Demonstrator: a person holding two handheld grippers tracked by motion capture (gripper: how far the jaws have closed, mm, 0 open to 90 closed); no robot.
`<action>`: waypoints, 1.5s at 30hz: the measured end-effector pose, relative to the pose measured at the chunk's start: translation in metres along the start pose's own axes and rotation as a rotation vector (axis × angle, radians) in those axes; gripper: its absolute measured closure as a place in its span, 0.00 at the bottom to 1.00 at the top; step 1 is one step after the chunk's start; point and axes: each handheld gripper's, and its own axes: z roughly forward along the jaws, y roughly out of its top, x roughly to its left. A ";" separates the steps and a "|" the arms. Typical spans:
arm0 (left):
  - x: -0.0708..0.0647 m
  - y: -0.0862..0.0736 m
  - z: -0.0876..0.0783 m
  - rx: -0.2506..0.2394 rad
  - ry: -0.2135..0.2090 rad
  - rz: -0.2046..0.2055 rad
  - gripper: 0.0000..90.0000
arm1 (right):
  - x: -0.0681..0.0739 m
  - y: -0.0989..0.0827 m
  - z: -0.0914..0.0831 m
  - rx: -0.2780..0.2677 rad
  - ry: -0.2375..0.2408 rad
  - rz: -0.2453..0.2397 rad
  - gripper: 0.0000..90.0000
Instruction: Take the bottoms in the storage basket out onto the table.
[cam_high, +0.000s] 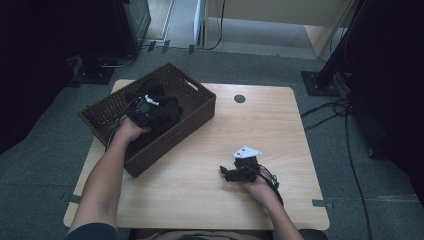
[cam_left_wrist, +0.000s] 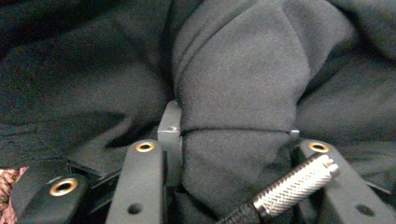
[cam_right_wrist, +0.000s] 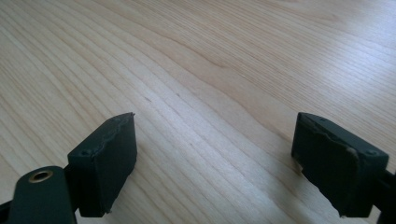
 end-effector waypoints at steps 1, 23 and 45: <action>0.002 0.002 -0.002 -0.003 -0.010 -0.004 0.69 | -0.002 -0.001 -0.001 0.002 0.002 -0.001 0.16; 0.012 0.037 -0.105 -0.196 -0.104 0.037 0.70 | -0.058 -0.010 -0.020 -0.011 0.031 0.083 0.17; -0.032 0.075 -0.198 -0.301 -0.172 0.118 0.70 | -0.052 -0.013 -0.016 0.001 -0.018 0.019 0.15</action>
